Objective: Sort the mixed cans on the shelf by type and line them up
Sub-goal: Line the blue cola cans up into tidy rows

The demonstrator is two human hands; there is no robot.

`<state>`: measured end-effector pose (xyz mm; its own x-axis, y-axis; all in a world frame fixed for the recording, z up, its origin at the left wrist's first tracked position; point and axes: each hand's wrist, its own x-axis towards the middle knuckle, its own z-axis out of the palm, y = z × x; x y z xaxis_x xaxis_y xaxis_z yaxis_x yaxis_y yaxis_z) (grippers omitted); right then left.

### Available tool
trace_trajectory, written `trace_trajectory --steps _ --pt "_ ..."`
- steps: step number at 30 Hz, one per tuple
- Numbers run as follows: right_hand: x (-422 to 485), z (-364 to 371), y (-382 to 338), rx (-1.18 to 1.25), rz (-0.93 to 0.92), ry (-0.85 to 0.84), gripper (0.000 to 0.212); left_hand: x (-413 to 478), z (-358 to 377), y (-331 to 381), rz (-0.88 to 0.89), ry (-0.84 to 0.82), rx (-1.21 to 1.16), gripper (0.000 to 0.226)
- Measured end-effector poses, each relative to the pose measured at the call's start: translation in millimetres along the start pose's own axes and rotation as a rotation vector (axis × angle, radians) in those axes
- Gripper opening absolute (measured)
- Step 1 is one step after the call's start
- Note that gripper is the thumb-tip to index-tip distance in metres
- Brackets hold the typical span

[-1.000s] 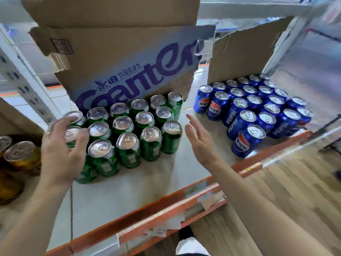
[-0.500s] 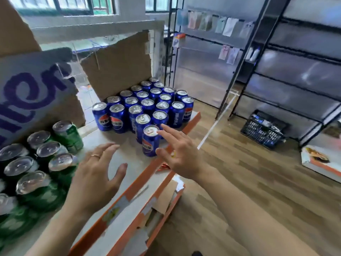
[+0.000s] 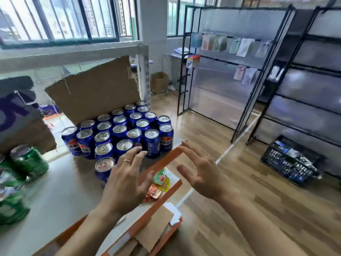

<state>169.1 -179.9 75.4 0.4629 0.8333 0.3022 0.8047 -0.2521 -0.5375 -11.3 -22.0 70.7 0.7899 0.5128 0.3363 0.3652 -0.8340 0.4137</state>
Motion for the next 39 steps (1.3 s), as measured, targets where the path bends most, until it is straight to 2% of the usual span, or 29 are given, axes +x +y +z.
trace_trajectory --steps 6,9,12,16,20,26,28,33,39 --pt "37 -35 37 0.010 -0.038 -0.029 0.061 42 22 25 -0.062 -0.025 0.058 0.075" --pt "62 -35 53 0.039 -0.023 -0.058 0.061 62 26 24 -0.084 -0.030 0.102 0.070" --pt "84 -30 68 0.103 -0.006 -0.068 0.060 85 29 16 -0.118 -0.023 0.121 0.065" --pt "114 -23 93 0.154 0.009 -0.097 0.060 128 36 -2 -0.161 -0.014 0.127 0.072" --pt "156 -23 117 0.177 0.037 -0.146 0.060 172 43 -19 -0.201 -0.011 0.105 0.070" --pt "219 -15 135 0.184 0.027 -0.224 0.047 215 53 -42 -0.329 -0.071 0.090 0.067" --pt "237 -8 136 0.201 0.042 -0.250 0.045 221 58 -50 -0.379 -0.092 0.102 0.059" --pt "279 20 139 0.236 0.039 -0.387 0.051 234 62 -64 -0.474 -0.093 0.099 0.048" --pt "311 51 140 0.489 0.103 -0.619 0.052 289 63 -89 -0.577 -0.154 0.278 0.048"
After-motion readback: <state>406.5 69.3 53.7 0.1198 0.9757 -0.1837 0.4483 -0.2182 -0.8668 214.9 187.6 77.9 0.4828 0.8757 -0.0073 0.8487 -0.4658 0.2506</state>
